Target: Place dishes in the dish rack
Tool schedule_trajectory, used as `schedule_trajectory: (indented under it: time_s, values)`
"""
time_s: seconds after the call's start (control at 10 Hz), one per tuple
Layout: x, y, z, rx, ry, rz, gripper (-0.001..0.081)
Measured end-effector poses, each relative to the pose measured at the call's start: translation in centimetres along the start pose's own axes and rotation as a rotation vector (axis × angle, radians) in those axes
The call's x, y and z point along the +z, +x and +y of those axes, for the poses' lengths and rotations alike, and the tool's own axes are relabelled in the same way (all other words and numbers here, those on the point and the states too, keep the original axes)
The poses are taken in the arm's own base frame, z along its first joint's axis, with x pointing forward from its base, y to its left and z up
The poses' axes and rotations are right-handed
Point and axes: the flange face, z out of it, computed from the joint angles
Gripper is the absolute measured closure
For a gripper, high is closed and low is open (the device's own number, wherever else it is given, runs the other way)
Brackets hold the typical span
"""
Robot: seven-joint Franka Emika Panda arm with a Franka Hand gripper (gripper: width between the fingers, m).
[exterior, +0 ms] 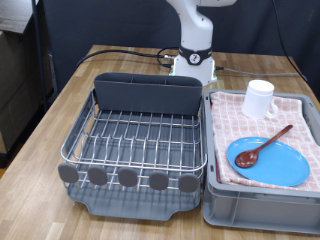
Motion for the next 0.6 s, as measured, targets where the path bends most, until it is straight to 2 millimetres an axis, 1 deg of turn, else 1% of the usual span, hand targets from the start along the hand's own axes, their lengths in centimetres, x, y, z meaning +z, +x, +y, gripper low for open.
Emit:
schedule_trajectory:
  time_s: [0.1,0.2,0.3,0.6]
  values:
    - [-0.1,0.0,-0.3,0.019,0.008,0.014,0.0003]
    - [0.0,-0.3,-0.9,0.073,0.0,0.019,0.0003]
    - [0.4,-0.6,-2.2,0.121,-0.013,0.026,0.0003]
    - [1.0,-1.2,-7.0,0.238,-0.03,0.053,0.0003]
